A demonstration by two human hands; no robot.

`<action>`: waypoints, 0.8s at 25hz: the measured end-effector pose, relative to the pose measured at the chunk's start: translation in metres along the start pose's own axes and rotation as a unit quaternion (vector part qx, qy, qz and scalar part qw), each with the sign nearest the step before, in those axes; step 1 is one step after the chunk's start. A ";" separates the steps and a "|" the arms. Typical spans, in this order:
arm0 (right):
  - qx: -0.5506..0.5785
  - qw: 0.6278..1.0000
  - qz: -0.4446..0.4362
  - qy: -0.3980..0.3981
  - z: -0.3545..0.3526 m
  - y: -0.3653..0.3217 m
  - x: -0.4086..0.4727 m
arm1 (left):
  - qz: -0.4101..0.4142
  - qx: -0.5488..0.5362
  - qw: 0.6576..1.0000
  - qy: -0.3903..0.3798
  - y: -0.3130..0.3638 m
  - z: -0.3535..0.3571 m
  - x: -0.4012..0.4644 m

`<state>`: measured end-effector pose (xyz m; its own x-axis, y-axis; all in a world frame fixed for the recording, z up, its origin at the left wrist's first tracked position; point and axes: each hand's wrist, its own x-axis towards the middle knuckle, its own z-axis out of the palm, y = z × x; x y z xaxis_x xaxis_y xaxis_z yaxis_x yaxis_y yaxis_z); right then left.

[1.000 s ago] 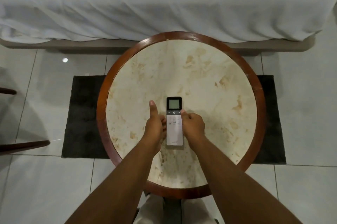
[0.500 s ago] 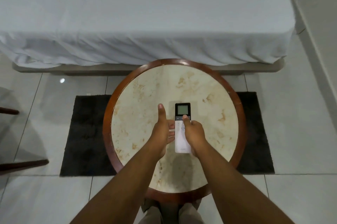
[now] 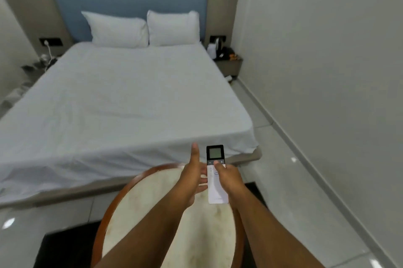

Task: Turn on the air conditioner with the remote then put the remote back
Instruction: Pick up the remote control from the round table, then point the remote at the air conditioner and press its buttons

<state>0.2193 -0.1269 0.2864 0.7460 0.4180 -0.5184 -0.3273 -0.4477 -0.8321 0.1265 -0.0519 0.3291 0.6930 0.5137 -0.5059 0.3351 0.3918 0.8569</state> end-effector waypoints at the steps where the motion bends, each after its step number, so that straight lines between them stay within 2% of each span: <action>1: 0.005 1.000 -0.020 0.011 -0.016 -0.018 -0.008 | 0.015 0.006 1.000 -0.005 0.019 0.011 -0.007; 6: 0.063 0.983 -0.142 0.102 -0.117 -0.119 -0.063 | 0.130 0.093 0.986 -0.041 0.124 0.069 -0.049; 10: 0.113 0.952 -0.226 0.170 -0.198 -0.182 -0.123 | 0.273 0.178 0.945 -0.022 0.195 0.105 -0.081; 12: 0.133 0.935 -0.268 0.192 -0.233 -0.207 -0.153 | 0.361 0.221 0.906 -0.007 0.228 0.122 -0.098; 14: 0.144 0.917 -0.303 0.215 -0.261 -0.229 -0.185 | 0.451 0.268 0.851 0.003 0.257 0.139 -0.112; 17: 0.161 0.892 -0.347 0.239 -0.294 -0.255 -0.232 | 0.535 0.319 0.782 0.028 0.292 0.160 -0.130; 20: 0.174 0.871 -0.395 0.236 -0.319 -0.274 -0.277 | 0.623 0.371 0.684 0.080 0.321 0.182 -0.152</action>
<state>0.2874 -0.3716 0.7206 0.9463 0.0787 0.3135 0.3016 0.1336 -0.9440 0.2445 -0.1428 0.6990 0.6771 0.1971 0.7090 -0.1787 -0.8906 0.4182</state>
